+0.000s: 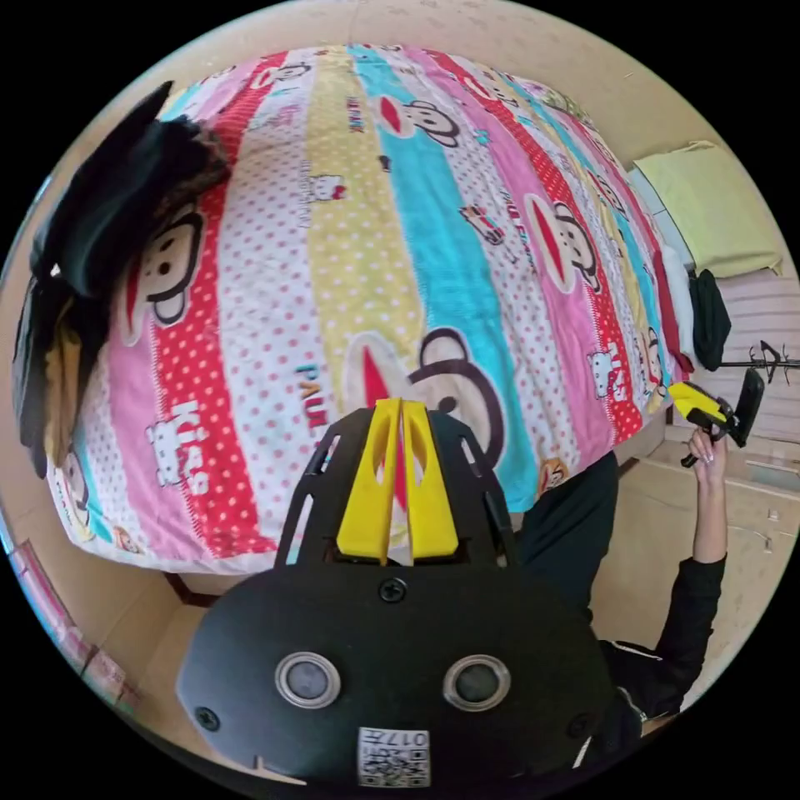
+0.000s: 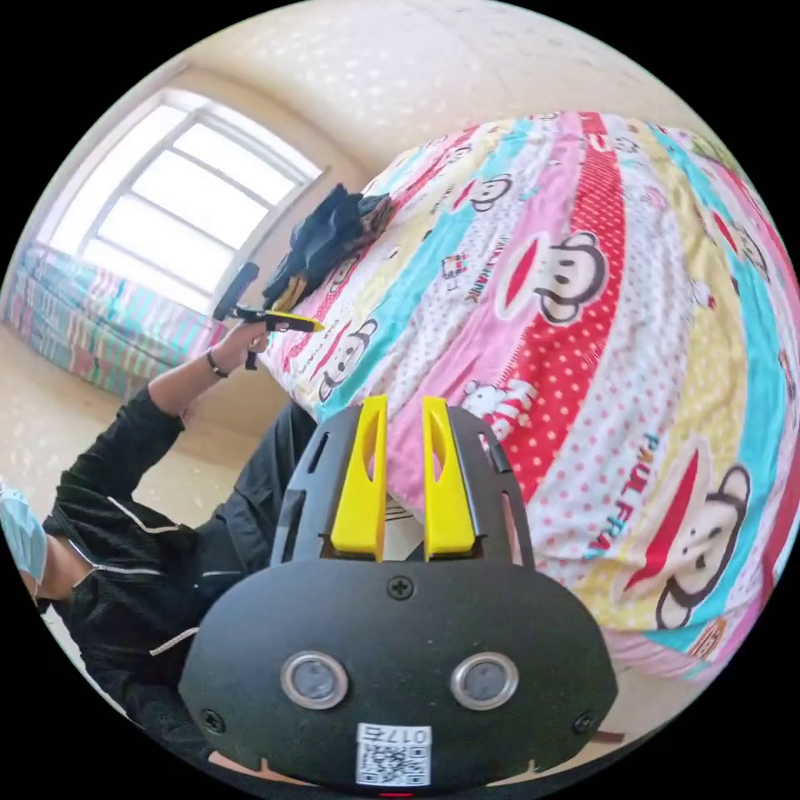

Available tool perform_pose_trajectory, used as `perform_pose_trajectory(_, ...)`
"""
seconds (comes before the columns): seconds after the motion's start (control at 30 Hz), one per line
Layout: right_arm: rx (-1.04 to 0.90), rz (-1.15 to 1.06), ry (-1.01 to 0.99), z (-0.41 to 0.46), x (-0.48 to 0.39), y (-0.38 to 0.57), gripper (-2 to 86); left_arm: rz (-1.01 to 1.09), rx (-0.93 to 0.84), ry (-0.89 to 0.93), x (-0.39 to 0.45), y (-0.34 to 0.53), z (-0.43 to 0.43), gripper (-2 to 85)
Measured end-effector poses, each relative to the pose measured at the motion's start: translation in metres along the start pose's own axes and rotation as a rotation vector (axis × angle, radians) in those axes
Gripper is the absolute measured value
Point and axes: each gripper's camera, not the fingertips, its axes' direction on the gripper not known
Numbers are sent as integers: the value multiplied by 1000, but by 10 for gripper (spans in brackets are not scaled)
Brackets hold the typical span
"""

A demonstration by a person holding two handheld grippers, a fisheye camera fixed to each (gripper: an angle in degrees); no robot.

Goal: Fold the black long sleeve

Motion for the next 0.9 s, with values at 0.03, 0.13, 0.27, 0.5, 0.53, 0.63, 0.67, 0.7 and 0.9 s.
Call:
perform_pose_trajectory(0.03, -21, -40, 0, 16, -14, -11, 92, -12, 28, -44, -16, 27, -17, -8)
perform_pose_trajectory(0.13, -43, -175, -89, 89, -71, -55, 115, 18, 115, -100, -46, 91, -56, -6)
perform_pose_trajectory(0.27, -119, -308, -139, 198, -121, -95, 122, 19, 259, -219, -81, 171, -104, -5)
perform_pose_trajectory(0.5, -478, -623, 211, 402, -170, -92, 119, 204, 423, -311, -107, 239, -155, -2)
perform_pose_trajectory(0.53, -488, -655, 241, 415, -172, -92, 119, 220, 448, -314, -111, 243, -164, 0)
perform_pose_trajectory(0.63, -422, -789, 364, 462, -186, -104, 112, 153, 484, -377, -120, 230, -192, 7)
perform_pose_trajectory(0.67, -361, -819, 397, 473, -191, -117, 106, 141, 521, -395, -120, 222, -206, 14)
perform_pose_trajectory(0.7, -300, -840, 435, 483, -195, -132, 99, 134, 543, -402, -119, 217, -213, 18)
perform_pose_trajectory(0.9, -209, -908, 614, 540, -197, -226, 121, 254, 602, -375, -97, 130, -268, 159)
